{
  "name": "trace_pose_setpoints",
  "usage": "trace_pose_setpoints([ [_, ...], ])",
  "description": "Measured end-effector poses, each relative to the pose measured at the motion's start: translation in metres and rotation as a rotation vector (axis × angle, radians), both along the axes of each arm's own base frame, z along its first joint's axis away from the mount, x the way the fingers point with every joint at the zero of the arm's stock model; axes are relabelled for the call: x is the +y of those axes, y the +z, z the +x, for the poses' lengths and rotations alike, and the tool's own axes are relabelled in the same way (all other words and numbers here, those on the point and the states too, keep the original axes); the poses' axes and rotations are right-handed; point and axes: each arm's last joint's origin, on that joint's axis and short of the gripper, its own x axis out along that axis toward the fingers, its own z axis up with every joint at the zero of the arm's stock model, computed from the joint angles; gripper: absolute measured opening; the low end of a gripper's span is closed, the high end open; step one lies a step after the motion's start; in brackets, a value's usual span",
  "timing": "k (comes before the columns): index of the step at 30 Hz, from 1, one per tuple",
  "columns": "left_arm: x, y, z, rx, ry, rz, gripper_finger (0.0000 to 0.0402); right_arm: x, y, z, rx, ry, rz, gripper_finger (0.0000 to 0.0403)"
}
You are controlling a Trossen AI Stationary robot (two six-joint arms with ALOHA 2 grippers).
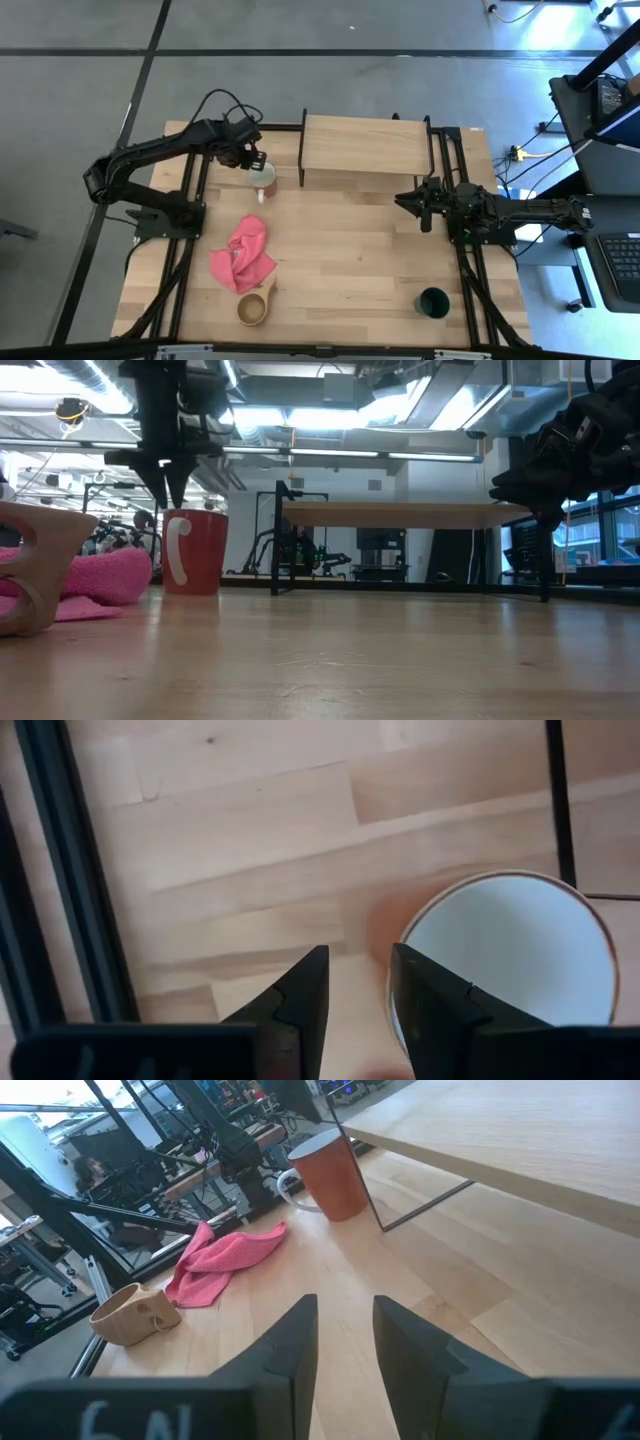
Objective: Stack small to large cups/mugs on shelf
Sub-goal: Put the orange mug on the shelf
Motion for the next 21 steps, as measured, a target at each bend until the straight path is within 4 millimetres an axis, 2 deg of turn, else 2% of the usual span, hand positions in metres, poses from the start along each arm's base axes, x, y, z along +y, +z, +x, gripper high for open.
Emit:
trace_pose_setpoints([
  [14,-0.016,0.000,0.009,-0.019,-0.016,-0.021,0.0103,0.000,0.000,0.000,0.000,0.000,0.000,0.0101],
  [21,-0.018,-0.015,0.004,0.007,0.009,-0.084,0.0103,0.000,0.000,0.000,0.000,0.000,0.000,0.0101],
])
